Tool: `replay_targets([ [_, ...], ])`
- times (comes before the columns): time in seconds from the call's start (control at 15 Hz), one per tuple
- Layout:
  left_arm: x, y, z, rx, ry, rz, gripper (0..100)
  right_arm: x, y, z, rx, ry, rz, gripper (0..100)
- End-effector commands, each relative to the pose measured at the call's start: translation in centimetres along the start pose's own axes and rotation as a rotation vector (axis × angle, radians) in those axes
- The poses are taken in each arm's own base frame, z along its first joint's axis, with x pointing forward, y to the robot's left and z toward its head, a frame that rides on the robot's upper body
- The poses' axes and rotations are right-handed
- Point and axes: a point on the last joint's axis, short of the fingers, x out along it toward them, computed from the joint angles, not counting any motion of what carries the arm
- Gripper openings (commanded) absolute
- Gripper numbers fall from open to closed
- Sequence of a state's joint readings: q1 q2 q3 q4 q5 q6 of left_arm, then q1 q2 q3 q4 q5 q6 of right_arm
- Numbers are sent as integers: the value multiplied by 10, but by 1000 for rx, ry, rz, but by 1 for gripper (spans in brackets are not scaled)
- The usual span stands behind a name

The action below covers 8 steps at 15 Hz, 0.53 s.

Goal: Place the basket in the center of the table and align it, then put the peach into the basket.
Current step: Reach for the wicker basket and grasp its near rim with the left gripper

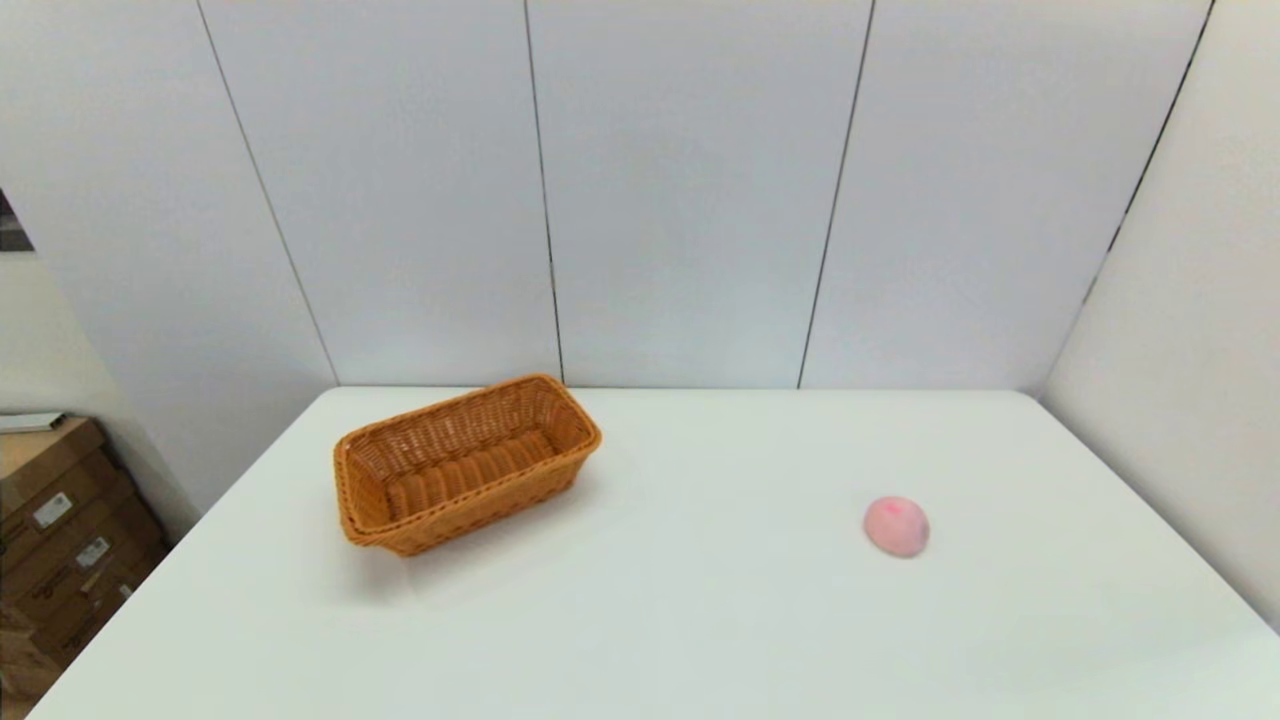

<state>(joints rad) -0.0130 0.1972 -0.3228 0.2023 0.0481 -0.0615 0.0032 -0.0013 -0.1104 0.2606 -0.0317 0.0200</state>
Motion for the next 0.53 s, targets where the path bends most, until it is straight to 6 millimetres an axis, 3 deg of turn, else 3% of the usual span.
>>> replay_targets([
  [0.07, 158, -11, 123, -292, 324, 142, 100, 0, 0, 0, -2, 3, -2, 100],
  [0.2, 226, -13, 108, -334, 486, 192, 100, 0, 0, 0, -2, 3, -2, 100],
  [0.33, 287, -13, 75, -395, 643, 259, 100, 0, 0, 0, -2, 4, -1, 100],
  [0.53, 338, -13, 34, -422, 780, 316, 100, 0, 0, 0, -2, 3, -2, 100],
])
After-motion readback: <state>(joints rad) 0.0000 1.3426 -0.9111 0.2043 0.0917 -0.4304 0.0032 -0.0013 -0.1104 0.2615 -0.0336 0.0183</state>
